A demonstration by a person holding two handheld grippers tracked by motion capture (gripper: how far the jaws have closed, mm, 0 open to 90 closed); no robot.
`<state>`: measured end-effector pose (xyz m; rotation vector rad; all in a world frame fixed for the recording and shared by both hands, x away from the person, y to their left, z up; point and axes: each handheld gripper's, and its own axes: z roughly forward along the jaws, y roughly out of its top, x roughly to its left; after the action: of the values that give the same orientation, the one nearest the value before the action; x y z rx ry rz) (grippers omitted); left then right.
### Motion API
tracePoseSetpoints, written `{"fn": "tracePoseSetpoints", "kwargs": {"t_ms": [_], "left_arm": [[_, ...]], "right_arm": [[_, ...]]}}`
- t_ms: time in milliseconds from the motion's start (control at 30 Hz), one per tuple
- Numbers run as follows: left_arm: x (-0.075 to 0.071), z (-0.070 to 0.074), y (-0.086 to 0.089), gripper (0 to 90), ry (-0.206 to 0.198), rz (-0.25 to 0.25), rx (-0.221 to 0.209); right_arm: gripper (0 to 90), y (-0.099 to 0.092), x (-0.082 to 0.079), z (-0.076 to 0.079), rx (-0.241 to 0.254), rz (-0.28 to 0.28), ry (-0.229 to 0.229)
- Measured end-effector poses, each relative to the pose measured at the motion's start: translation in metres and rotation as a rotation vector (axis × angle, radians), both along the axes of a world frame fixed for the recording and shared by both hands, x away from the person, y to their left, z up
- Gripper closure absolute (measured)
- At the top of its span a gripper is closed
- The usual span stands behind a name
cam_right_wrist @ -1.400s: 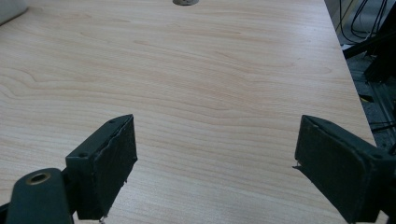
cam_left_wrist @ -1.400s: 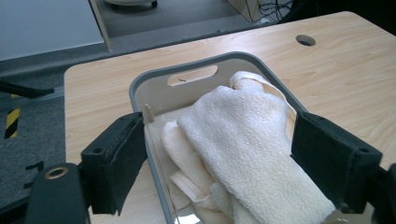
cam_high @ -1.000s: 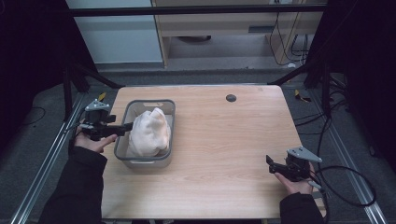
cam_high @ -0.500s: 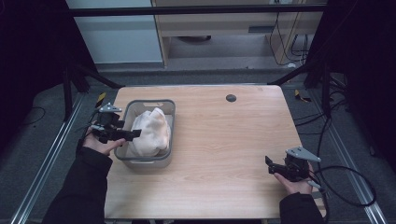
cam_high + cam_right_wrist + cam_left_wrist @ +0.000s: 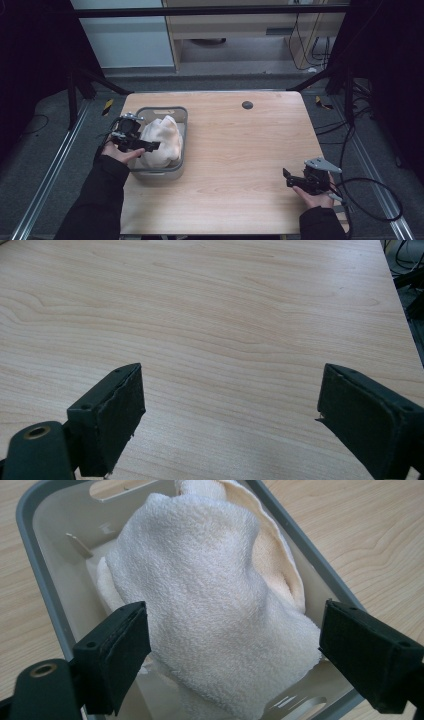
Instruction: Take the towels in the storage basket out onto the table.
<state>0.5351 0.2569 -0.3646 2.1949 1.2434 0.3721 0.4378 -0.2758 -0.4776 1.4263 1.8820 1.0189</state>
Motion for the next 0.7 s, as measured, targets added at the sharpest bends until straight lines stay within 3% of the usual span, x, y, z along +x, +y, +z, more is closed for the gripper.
{"fn": "tracePoseSetpoints", "kwargs": {"t_ms": [133, 700], "left_arm": [[0.007, -0.004, -0.002, 10.7, 0.038, -0.003, 0.022], [0.023, -0.025, -0.01, 9.6, 0.1, 0.016, 0.063]], "right_arm": [[10.8, 0.0, 0.001, -0.001, 0.0, 0.004, 0.008], [9.4, 0.001, 0.002, -0.001, -0.024, 0.006, 0.016]]}}
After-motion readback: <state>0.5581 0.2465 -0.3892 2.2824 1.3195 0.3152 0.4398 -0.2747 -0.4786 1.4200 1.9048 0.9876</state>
